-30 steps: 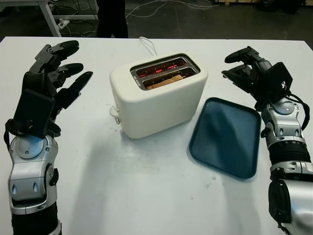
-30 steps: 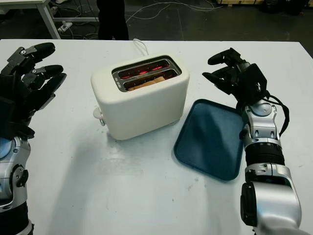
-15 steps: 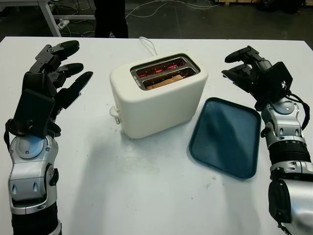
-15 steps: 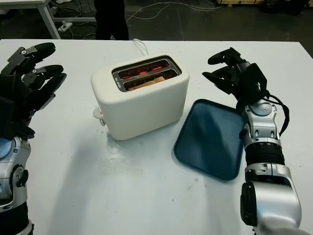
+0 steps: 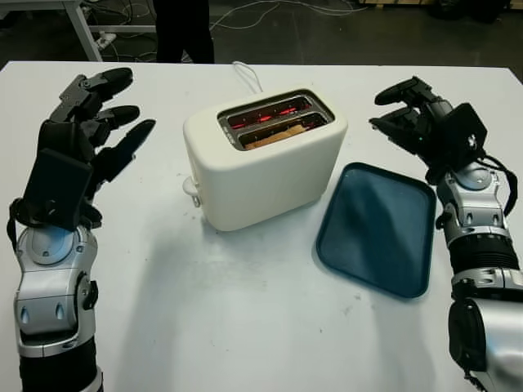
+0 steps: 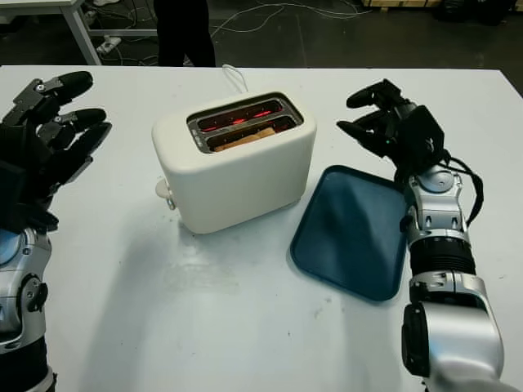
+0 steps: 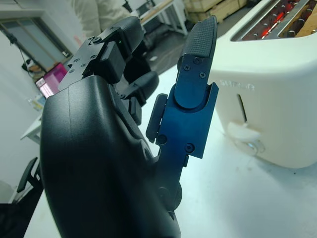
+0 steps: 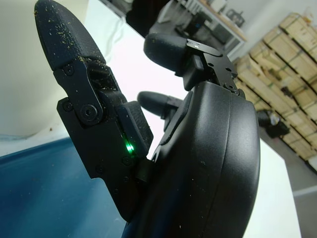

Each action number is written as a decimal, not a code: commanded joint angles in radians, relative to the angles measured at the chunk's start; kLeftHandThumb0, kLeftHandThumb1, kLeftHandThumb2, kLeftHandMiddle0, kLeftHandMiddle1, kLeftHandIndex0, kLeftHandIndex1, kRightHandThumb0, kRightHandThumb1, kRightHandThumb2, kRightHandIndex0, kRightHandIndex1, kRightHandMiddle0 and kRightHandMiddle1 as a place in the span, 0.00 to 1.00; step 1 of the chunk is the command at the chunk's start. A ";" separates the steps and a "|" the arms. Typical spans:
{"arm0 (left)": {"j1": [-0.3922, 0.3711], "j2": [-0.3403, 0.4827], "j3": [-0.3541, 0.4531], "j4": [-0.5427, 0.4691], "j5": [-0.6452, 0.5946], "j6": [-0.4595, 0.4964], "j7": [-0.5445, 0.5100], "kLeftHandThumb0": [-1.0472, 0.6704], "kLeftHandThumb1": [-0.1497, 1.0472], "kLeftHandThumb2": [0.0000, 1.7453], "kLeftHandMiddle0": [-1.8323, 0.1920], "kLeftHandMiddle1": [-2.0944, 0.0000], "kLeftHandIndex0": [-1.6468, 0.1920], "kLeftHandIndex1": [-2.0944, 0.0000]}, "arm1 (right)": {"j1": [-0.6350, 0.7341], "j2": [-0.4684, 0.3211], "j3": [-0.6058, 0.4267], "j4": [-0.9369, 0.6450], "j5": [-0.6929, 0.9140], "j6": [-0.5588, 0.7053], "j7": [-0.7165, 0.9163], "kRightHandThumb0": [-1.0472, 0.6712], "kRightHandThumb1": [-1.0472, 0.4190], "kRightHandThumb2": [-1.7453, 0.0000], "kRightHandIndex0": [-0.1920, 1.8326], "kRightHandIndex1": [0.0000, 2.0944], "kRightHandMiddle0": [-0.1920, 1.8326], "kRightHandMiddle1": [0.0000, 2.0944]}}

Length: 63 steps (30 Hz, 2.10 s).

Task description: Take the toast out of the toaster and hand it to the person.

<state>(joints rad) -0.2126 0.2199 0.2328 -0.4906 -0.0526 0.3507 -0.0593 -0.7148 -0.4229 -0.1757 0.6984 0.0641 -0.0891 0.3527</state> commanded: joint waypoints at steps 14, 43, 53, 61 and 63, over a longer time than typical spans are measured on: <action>-0.010 0.015 -0.001 0.002 -0.007 -0.005 -0.007 0.27 0.88 0.00 0.79 0.56 0.70 0.74 | -0.017 -0.011 0.004 -0.005 -0.002 -0.011 -0.005 0.00 0.16 1.00 0.11 0.81 0.16 0.75; 0.000 0.011 -0.004 -0.012 0.004 0.005 0.007 0.26 0.89 0.00 0.78 0.56 0.70 0.74 | -0.014 -0.011 -0.001 -0.007 0.009 0.003 0.006 0.00 0.17 1.00 0.10 0.81 0.15 0.74; 0.006 0.008 0.001 -0.008 -0.002 0.000 0.006 0.27 0.89 0.00 0.78 0.57 0.70 0.75 | -0.015 -0.008 0.000 -0.005 0.012 0.010 0.008 0.00 0.18 1.00 0.11 0.82 0.16 0.75; 0.007 0.005 0.000 -0.004 -0.004 -0.007 0.005 0.28 0.88 0.00 0.78 0.57 0.69 0.75 | -0.011 -0.007 -0.003 0.003 0.015 0.000 0.015 0.00 0.18 1.00 0.11 0.82 0.16 0.75; 0.007 0.005 -0.001 -0.005 -0.002 -0.005 0.006 0.28 0.88 0.00 0.78 0.57 0.69 0.76 | -0.011 -0.007 -0.003 0.004 0.016 -0.006 0.020 0.00 0.18 1.00 0.11 0.82 0.16 0.75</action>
<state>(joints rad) -0.2180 0.2253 0.2325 -0.4896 -0.0532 0.3508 -0.0579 -0.7148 -0.4235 -0.1763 0.6983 0.0653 -0.0867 0.3654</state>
